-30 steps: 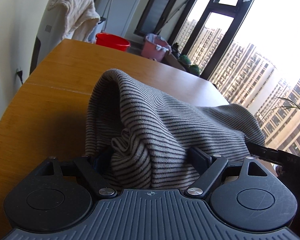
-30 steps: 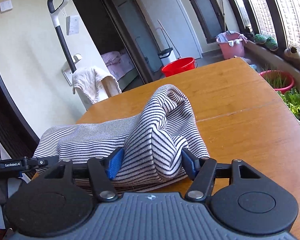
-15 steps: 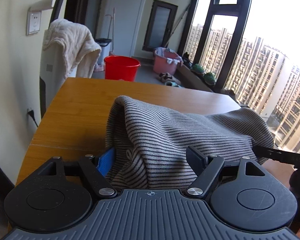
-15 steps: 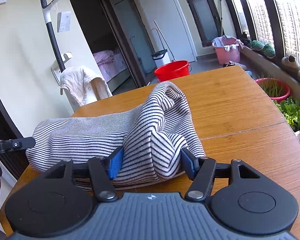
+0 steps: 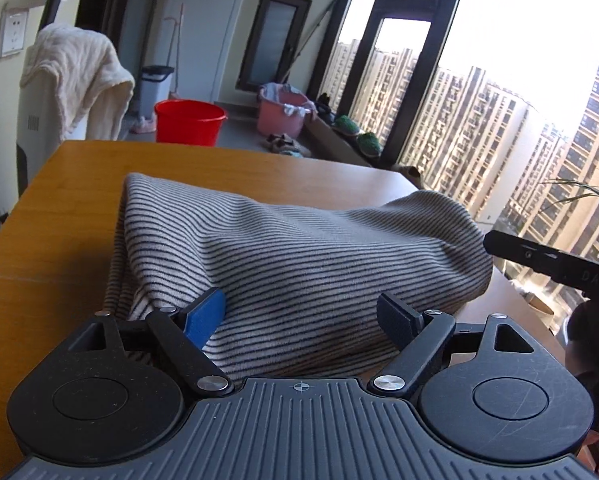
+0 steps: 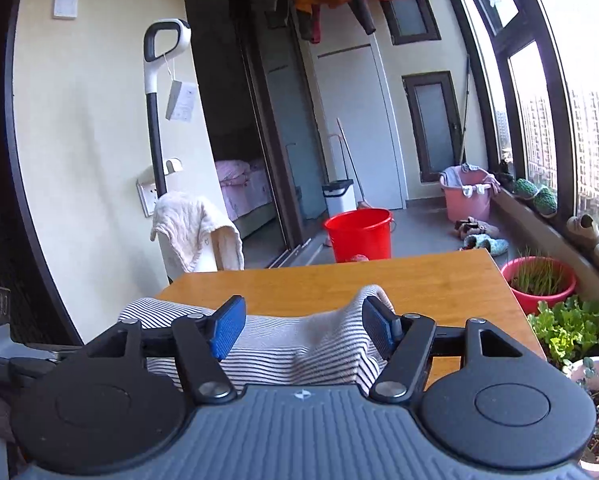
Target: Fold clothes
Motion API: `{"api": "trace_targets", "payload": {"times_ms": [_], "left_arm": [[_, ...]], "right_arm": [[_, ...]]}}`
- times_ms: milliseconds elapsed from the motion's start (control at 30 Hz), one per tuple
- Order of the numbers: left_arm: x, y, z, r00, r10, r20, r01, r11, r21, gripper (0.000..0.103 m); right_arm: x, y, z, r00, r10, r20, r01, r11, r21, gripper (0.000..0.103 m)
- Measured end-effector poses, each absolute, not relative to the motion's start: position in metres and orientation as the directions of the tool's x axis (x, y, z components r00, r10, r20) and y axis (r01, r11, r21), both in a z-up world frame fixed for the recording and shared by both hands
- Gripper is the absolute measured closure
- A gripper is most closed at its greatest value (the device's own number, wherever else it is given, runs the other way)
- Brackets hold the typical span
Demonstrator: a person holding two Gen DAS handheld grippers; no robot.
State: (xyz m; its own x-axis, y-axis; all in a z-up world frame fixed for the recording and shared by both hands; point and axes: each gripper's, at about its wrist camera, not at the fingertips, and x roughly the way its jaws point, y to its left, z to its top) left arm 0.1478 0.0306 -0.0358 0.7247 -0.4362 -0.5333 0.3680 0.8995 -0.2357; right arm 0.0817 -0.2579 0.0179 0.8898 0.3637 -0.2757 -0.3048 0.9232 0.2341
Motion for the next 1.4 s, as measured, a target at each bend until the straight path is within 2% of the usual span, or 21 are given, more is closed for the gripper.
{"api": "trace_targets", "payload": {"times_ms": [100,200,267,333,367,467,667,767,867,967,1000,1067,1100,1133,1167,1200,1267,1400], "left_arm": [[0.146,0.031,-0.036,0.727,-0.444,-0.524,0.371,0.896,-0.244,0.012],[0.146,0.040,-0.037,0.720,-0.466,-0.514,0.374,0.885,-0.278,0.012],[0.144,0.045,-0.037,0.715,-0.482,-0.506,0.379,0.876,-0.299,0.012],[0.144,0.047,-0.037,0.711,-0.491,-0.503,0.382,0.870,-0.310,0.012],[0.145,0.048,-0.037,0.710,-0.494,-0.503,0.383,0.869,-0.313,0.012],[0.148,0.049,-0.036,0.708,-0.498,-0.501,0.379,0.866,-0.326,0.012],[0.150,0.051,-0.037,0.702,-0.522,-0.484,0.382,0.850,-0.361,0.008],[0.151,0.053,-0.037,0.697,-0.530,-0.482,0.383,0.844,-0.375,0.008],[0.150,0.058,-0.034,0.693,-0.542,-0.475,0.378,0.835,-0.401,0.008],[0.144,0.064,-0.027,0.704,-0.543,-0.457,0.373,0.831,-0.412,0.008],[0.143,0.066,-0.026,0.705,-0.543,-0.456,0.373,0.831,-0.412,0.008],[0.143,0.070,-0.025,0.702,-0.545,-0.458,0.373,0.829,-0.416,0.008],[0.144,0.071,-0.027,0.697,-0.549,-0.462,0.371,0.827,-0.422,0.008],[0.146,0.072,-0.029,0.691,-0.552,-0.467,0.368,0.824,-0.430,0.008],[0.147,0.071,-0.031,0.688,-0.552,-0.470,0.368,0.825,-0.430,0.008],[0.148,0.069,-0.032,0.688,-0.551,-0.473,0.368,0.826,-0.427,0.008],[0.148,0.067,-0.035,0.687,-0.548,-0.478,0.368,0.829,-0.421,0.008],[0.147,0.071,-0.037,0.683,-0.557,-0.473,0.374,0.823,-0.428,0.008]], "right_arm": [[0.096,-0.248,0.006,0.841,0.425,-0.335,-0.321,0.890,0.324,0.039],[0.107,-0.240,-0.023,0.819,0.384,-0.427,-0.257,0.910,0.327,0.045],[0.103,-0.233,-0.024,0.829,0.358,-0.431,-0.265,0.928,0.261,0.046],[0.098,-0.237,-0.011,0.836,0.354,-0.420,-0.255,0.927,0.275,0.046],[0.095,-0.244,-0.003,0.848,0.342,-0.405,-0.233,0.927,0.295,0.044],[0.087,-0.282,0.009,0.886,0.276,-0.373,-0.112,0.907,0.406,0.030],[0.096,-0.324,-0.035,0.839,0.295,-0.457,0.077,0.767,0.637,0.029],[0.104,-0.323,-0.054,0.826,0.308,-0.472,0.114,0.730,0.674,0.028],[0.108,-0.322,-0.067,0.834,0.320,-0.450,0.128,0.682,0.721,0.018],[0.112,-0.319,-0.073,0.841,0.330,-0.430,0.121,0.659,0.743,0.016],[0.113,-0.316,-0.073,0.843,0.335,-0.422,0.109,0.661,0.743,0.010],[0.117,-0.307,-0.072,0.846,0.335,-0.415,0.090,0.678,0.730,0.006],[0.119,-0.303,-0.073,0.844,0.343,-0.413,0.083,0.677,0.731,0.013],[0.123,-0.300,-0.075,0.838,0.358,-0.412,0.079,0.669,0.739,0.026],[0.127,-0.297,-0.077,0.832,0.372,-0.412,0.074,0.660,0.748,0.049],[0.129,-0.293,-0.077,0.832,0.373,-0.410,0.072,0.660,0.748,0.051],[0.131,-0.277,-0.058,0.857,0.325,-0.400,0.018,0.756,0.654,0.057],[0.130,-0.221,-0.006,0.915,0.242,-0.322,-0.139,0.940,0.312,0.060]]}}
